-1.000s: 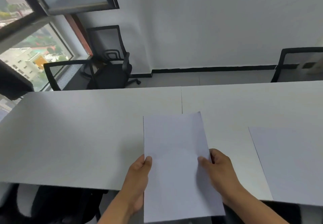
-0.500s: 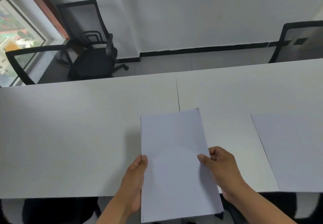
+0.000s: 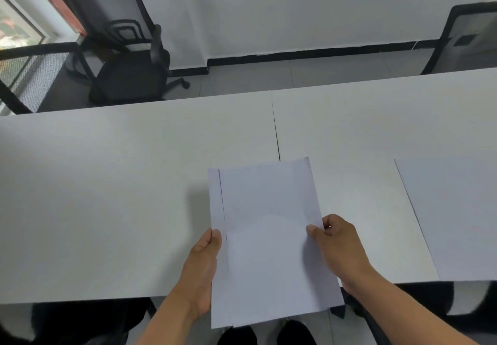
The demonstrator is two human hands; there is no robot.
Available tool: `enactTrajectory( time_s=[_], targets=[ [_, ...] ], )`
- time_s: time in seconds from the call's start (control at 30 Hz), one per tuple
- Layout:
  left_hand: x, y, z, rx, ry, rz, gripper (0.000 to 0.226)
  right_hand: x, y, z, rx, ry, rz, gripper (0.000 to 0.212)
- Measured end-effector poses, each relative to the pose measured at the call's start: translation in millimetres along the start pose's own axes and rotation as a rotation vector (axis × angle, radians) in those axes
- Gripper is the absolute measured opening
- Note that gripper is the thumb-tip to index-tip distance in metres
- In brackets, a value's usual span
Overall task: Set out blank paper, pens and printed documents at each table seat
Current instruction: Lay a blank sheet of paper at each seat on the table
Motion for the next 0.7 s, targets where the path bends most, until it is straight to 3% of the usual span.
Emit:
enactTrajectory(
  time_s=[0.17,0.7],
  targets=[
    [0.8,3.2,-11.5,-0.072,0.011,-0.004,0.036,-2.9,11.9,-6.9,-0.075,-0.165,-0.043,0.034],
    [-35.9,-10.6,-58.2,-0.247,-0.045,0.059,0.028,-13.6,32.5,-22.2,-0.173,-0.369,0.032,0.023]
  ],
)
Point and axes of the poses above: each hand's wrist, its own y-axis towards the middle knuckle, its own z-axis out of the palm, x = y × z, the point moved 2 cm from there along y, towards the middle knuckle, and after that the axes turned 9 degrees about y, right-handed, at the moved point
